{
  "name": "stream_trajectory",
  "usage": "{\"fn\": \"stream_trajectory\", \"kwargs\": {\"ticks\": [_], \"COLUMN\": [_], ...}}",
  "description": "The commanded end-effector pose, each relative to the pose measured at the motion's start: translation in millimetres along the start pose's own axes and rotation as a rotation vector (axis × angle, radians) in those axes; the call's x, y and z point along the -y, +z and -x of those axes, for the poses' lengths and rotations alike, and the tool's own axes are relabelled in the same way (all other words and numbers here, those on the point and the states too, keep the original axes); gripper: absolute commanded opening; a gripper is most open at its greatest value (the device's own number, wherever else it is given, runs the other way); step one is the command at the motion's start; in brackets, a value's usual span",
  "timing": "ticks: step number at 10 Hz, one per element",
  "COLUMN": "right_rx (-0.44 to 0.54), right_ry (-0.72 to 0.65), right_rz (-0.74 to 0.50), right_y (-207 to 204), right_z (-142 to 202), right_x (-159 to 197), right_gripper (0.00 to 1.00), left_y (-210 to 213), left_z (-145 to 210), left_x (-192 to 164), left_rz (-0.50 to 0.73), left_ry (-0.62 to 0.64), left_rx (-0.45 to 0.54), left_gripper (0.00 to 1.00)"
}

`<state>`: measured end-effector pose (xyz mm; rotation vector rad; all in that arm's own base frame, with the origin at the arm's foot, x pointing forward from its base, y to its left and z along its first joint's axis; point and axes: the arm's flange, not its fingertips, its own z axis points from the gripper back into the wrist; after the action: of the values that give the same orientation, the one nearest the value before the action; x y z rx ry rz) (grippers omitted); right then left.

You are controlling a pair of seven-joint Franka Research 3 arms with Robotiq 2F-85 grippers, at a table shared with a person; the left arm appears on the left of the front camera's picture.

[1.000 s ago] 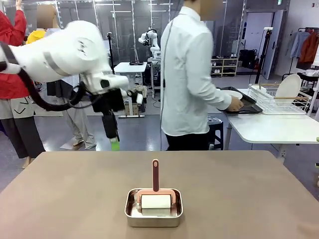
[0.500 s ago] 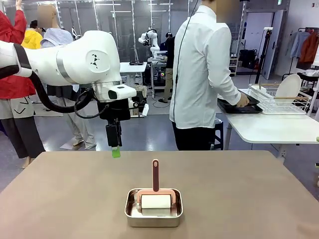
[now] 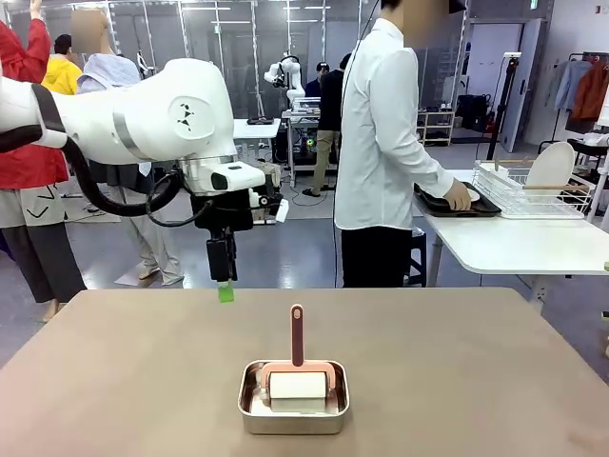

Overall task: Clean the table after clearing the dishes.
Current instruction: When the right (or left) Handle tray is removed, use the right hand (or left hand) to clean the right (or left) side of the table with the Lint Roller.

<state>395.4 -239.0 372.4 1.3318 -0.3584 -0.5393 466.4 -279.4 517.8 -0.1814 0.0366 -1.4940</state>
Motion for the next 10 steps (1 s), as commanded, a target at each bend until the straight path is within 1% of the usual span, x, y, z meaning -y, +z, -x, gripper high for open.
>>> {"fn": "stream_trajectory", "kwargs": {"ticks": [1, 3, 4, 8, 10], "right_rx": [-0.01, -0.01, -0.01, -0.01, -0.01], "right_ry": [0.02, 0.02, 0.02, 0.02, 0.02], "right_rz": [-0.001, -0.001, -0.001, -0.001, -0.001], "right_y": [1, 1, 1, 1, 1], "right_z": [3, 3, 3, 3, 3], "right_x": [-1, -1, -1, -1, -1], "right_gripper": [1.0, 1.0, 1.0, 1.0, 1.0], "left_y": [2, -8, -14, -31, -38], "left_z": [-30, -57, -68, -105, -115], "left_x": [-22, -31, -33, -44, -48], "left_rz": [-0.017, -0.004, -0.001, 0.007, 0.01], "left_ry": [-0.043, -0.078, -0.092, -0.096, -0.085], "left_rx": [-0.038, -0.007, -0.008, -0.045, -0.052], "left_gripper": [1.0, 1.0, 1.0, 1.0, 1.0]}}
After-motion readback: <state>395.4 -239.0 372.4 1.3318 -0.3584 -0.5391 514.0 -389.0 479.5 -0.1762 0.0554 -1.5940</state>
